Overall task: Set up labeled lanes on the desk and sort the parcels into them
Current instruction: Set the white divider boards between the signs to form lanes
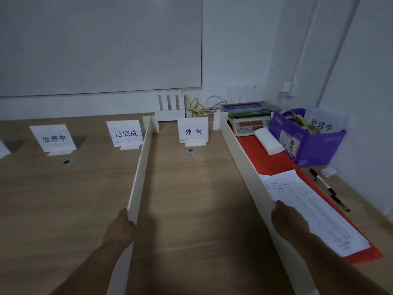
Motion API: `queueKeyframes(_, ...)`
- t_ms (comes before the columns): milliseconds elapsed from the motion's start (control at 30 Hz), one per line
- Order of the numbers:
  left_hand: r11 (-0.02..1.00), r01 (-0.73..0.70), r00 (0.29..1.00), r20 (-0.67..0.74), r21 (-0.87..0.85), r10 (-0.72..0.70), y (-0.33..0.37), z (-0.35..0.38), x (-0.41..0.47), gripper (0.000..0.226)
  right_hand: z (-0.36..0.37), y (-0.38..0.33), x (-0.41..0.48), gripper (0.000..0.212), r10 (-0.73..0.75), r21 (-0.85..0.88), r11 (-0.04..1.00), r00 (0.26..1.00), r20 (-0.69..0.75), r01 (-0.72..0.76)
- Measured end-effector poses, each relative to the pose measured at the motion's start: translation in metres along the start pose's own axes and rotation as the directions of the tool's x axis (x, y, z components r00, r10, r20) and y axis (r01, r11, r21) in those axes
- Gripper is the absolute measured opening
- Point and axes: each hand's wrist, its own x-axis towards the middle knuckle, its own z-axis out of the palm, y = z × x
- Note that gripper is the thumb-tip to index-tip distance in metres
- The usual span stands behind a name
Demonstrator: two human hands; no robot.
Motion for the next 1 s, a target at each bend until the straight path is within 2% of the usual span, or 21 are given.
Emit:
queueKeyframes(367,0.999,-0.001,1.0,0.027,-0.041,0.002,0.002,-0.003,-0.007,0.042,-0.002,-0.003,0.001,0.026,0.002,0.037,0.999,1.0,-0.001,-0.001)
queueKeyframes(500,0.99,-0.003,1.0,0.025,-0.138,0.007,0.002,-0.008,-0.01,0.056,-0.002,0.0,0.001,0.023,-0.045,0.027,0.999,0.999,-0.012,0.045)
queueKeyframes(633,0.989,0.007,1.0,-0.019,-0.148,-0.01,0.009,-0.015,-0.012,0.074,-0.009,-0.006,-0.005,0.036,-0.059,0.037,0.998,0.998,-0.024,0.06)
queueKeyframes(767,0.982,-0.033,0.995,-0.099,-0.185,0.015,0.017,-0.027,-0.013,0.079,-0.022,-0.025,-0.017,0.056,-0.067,0.112,0.991,0.992,-0.107,0.079)
queueKeyframes(933,0.973,-0.093,0.983,-0.172,-0.212,0.057,0.023,-0.04,-0.019,0.078,-0.034,-0.055,-0.03,0.055,-0.147,0.121,0.979,0.981,-0.123,0.162)
queueKeyframes(1000,0.968,-0.108,0.978,-0.2,-0.227,0.062,0.025,-0.046,-0.022,0.077,-0.038,-0.07,-0.038,0.053,-0.189,0.077,0.977,0.975,-0.121,0.199)
